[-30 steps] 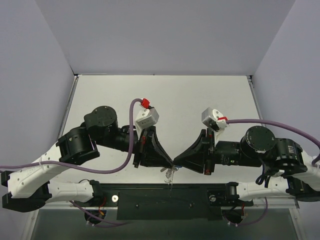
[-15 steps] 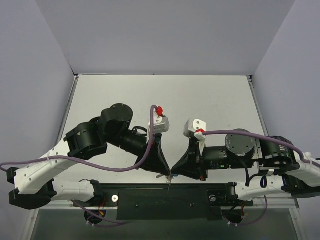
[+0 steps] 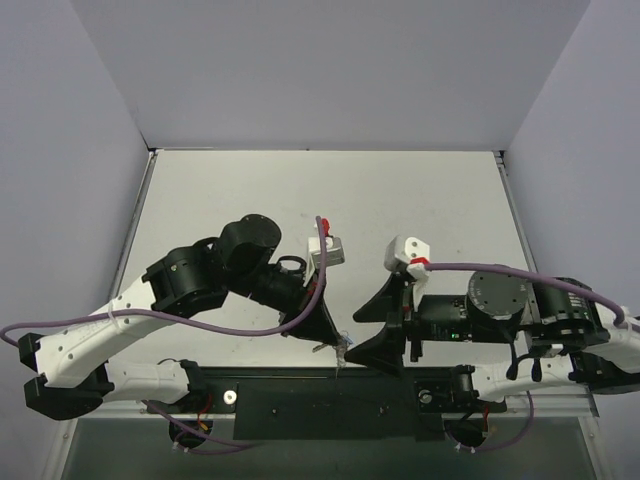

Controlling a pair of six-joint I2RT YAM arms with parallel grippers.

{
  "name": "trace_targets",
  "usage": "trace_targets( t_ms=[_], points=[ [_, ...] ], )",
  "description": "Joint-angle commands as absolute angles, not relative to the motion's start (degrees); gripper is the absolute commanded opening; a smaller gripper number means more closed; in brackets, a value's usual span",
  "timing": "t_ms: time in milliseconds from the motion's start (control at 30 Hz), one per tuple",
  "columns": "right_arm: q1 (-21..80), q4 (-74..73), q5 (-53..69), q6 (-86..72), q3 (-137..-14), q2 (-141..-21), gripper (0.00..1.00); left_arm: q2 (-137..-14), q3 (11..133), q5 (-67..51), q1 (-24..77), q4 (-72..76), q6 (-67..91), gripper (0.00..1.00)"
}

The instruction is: Remove the keys from the keyring

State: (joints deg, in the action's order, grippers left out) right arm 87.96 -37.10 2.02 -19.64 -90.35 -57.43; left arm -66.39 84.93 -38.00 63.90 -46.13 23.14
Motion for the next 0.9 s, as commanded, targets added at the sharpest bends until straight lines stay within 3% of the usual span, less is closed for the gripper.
trace_targets(
  t_ms=[0,167,267,500,867],
  points=[
    [88.3,-24.0,-10.3,-24.1,-84.0,-49.0,0.64,-63.4,84.7,-35.1,63.6,-39.1,25.2,0.0],
    [88.3,-2.5,-13.4,-29.5,-66.6,-37.8,0.64,-60.9,82.4,-33.3,63.6,-33.0,27.4,0.0],
    [88.3,3.1,-13.7,-32.4,-61.3,-37.0,0.61,-59.6,81.5,-30.5,63.6,-29.0,27.9,0.0],
    [88.4,9.6,-12.3,-34.6,-59.3,-40.2,0.55,-57.5,78.8,-27.1,63.6,-19.5,30.1,0.0],
    [88.4,11.7,-14.2,-30.8,-58.6,-37.3,0.6,-54.1,75.9,-25.1,63.6,-11.8,33.4,0.0]
  ],
)
